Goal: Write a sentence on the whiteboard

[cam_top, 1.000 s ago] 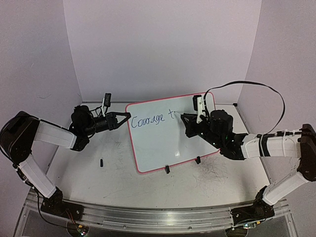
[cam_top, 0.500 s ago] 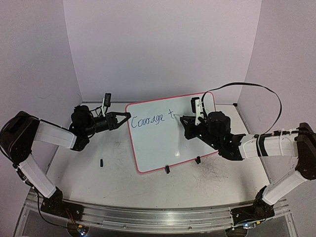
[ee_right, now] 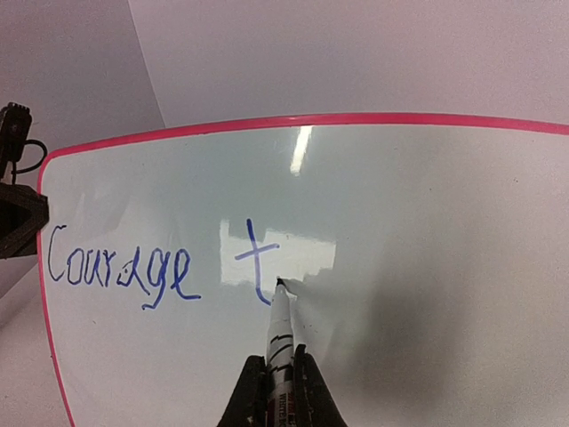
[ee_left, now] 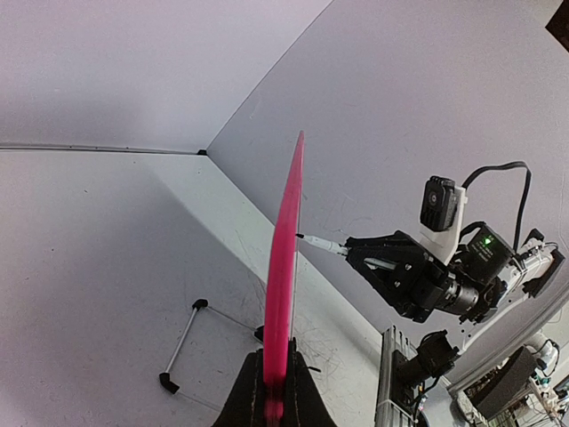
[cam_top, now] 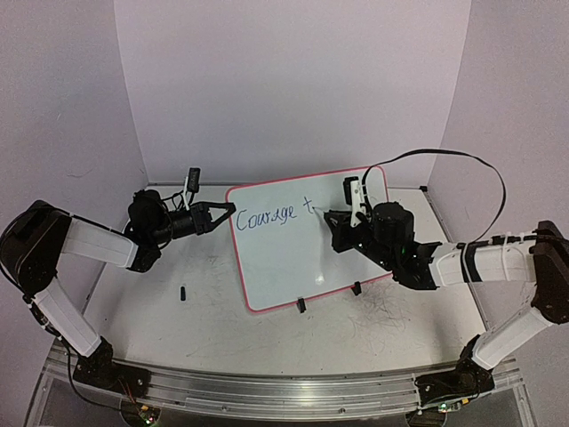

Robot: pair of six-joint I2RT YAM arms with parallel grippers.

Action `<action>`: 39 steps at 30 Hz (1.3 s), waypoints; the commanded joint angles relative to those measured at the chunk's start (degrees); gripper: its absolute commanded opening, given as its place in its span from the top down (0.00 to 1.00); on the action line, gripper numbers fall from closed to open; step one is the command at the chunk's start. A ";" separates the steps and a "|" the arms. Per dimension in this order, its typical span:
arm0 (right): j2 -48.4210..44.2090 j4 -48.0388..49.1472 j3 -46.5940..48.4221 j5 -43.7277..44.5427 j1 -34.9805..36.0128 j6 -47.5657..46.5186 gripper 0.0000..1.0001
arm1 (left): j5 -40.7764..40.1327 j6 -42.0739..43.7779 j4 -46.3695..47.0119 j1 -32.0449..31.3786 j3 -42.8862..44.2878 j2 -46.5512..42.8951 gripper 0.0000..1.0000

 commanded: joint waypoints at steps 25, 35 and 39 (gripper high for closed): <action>-1.23 1.70 -0.23 5.07 -0.24 0.83 1.00 | 1.20 0.37 -3.19 -1.47 2.02 0.22 1.00; 0.11 2.56 1.07 4.56 -0.23 0.32 1.00 | 1.28 0.53 -3.32 -1.56 2.44 0.51 1.00; 0.71 2.61 1.52 4.26 -0.25 0.14 1.00 | 1.36 0.52 -3.35 -1.57 2.63 0.65 1.00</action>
